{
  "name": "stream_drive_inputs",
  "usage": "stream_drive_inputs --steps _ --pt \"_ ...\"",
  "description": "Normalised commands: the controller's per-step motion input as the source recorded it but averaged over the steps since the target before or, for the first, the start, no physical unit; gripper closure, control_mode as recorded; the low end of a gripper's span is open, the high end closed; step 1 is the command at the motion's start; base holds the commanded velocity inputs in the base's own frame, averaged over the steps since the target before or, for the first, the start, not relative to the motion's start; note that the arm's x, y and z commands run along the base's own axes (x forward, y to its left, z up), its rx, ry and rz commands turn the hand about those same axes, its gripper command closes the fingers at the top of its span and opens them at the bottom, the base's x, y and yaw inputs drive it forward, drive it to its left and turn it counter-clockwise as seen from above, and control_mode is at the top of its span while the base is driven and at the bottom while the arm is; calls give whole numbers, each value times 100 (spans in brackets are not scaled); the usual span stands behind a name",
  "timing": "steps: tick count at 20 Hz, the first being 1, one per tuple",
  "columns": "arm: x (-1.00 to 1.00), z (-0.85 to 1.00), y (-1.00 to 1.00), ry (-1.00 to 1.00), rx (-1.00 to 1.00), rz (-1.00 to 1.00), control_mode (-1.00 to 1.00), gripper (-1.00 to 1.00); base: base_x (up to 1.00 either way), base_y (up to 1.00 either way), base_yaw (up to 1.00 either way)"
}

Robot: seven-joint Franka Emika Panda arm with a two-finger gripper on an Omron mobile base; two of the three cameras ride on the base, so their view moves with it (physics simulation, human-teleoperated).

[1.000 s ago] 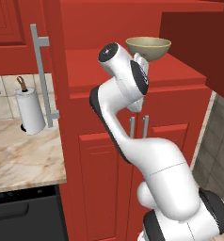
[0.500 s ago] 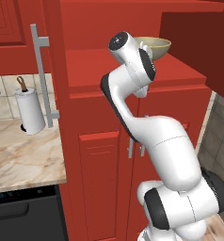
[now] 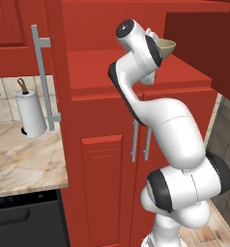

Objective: Retrieve the bowl from the cabinet, then place the raw meat into the bowl to avoid contamination.

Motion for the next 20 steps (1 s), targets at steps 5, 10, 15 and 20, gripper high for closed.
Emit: stream_drive_inputs --steps 5,10,15,20 --pt "34 32 2 -5 0 -6 -100 -100 0 0 0" --pt "35 1 4 -17 0 -1 -100 -100 0 0 0" --pt "38 -2 0 -13 0 0 -100 -100 0 0 0" --pt "17 -20 0 -6 -1 0 -100 -100 0 0 0"
